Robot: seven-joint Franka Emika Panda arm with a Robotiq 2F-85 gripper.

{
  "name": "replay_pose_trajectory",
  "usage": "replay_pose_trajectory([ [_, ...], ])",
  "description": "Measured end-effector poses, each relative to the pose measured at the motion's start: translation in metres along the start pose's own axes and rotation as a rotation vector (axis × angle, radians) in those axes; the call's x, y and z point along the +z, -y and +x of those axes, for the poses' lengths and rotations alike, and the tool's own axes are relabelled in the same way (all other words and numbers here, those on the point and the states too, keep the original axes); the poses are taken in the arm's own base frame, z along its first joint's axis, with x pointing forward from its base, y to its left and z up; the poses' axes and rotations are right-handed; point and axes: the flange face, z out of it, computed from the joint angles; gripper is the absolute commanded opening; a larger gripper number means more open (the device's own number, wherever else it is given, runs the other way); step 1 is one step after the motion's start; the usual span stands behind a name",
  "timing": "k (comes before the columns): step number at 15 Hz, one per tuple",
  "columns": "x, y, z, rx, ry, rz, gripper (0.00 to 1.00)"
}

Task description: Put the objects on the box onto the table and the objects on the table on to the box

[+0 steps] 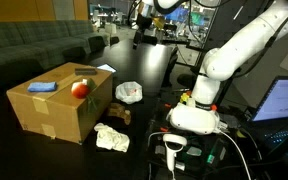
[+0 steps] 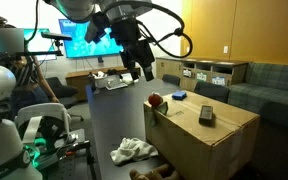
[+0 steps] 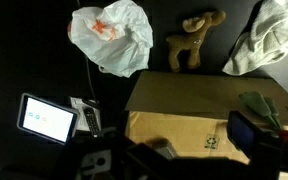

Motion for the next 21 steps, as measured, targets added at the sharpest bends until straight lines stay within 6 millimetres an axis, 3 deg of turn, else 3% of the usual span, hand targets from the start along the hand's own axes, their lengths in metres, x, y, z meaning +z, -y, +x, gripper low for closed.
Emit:
replay_pose_trajectory([
  [5, -0.009, -0.003, 0.004, 0.003, -0.020, -0.006, 1.00],
  [10, 0.008, 0.004, 0.001, -0.011, 0.014, 0.006, 1.00],
  [13, 0.040, 0.021, 0.006, -0.052, 0.041, 0.025, 1.00],
  [18, 0.112, 0.066, 0.012, -0.143, 0.089, 0.082, 1.00],
  [21, 0.151, 0.082, 0.012, -0.162, 0.114, 0.147, 1.00],
])
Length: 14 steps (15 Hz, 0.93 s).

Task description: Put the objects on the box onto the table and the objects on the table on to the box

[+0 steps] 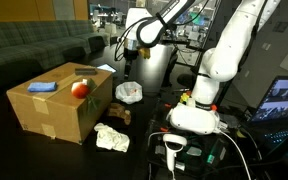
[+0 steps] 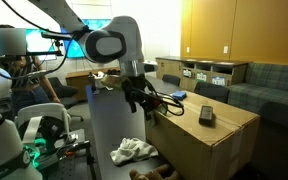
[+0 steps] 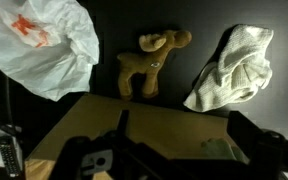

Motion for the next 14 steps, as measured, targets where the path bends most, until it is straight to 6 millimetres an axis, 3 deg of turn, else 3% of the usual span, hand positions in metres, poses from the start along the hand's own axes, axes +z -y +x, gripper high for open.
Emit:
replay_pose_trajectory([
  [8, 0.106, 0.002, 0.003, 0.000, 0.055, 0.183, 1.00],
  [14, 0.171, -0.004, 0.013, -0.047, 0.096, 0.255, 1.00],
])
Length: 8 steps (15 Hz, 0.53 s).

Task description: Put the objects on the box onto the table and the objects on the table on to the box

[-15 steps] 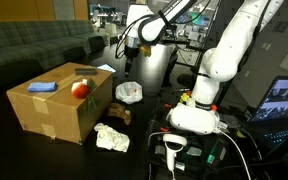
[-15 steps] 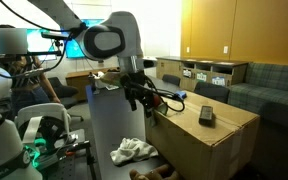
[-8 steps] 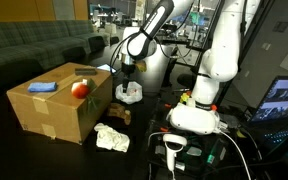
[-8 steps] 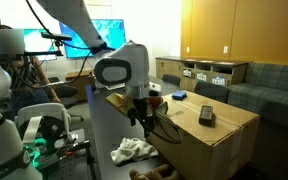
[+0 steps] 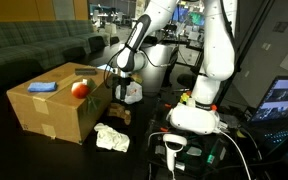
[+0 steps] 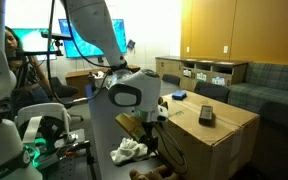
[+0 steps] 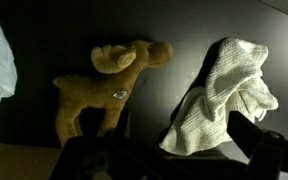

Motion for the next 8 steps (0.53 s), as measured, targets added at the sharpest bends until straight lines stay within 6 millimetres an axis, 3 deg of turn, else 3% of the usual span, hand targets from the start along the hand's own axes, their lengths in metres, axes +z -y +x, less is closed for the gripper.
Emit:
replay_pose_trajectory([
  [8, 0.055, -0.044, -0.005, -0.044, 0.069, -0.003, 1.00],
])
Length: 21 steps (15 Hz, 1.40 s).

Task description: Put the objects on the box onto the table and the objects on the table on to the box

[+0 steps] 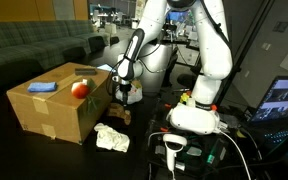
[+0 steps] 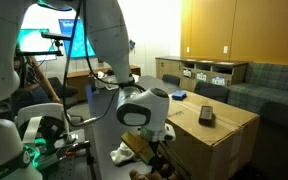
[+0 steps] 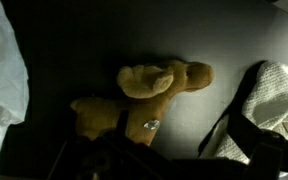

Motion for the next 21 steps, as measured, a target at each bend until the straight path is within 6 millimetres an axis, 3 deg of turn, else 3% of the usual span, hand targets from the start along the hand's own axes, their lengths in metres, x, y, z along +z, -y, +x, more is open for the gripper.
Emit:
replay_pose_trajectory([
  [4, 0.023, -0.012, 0.010, -0.031, 0.014, -0.017, 1.00],
  [12, 0.063, -0.017, 0.028, -0.016, 0.042, -0.007, 1.00],
  [20, 0.076, -0.016, 0.034, 0.037, 0.064, -0.032, 1.00],
  [21, 0.078, -0.016, 0.035, 0.043, 0.067, -0.037, 0.97],
])
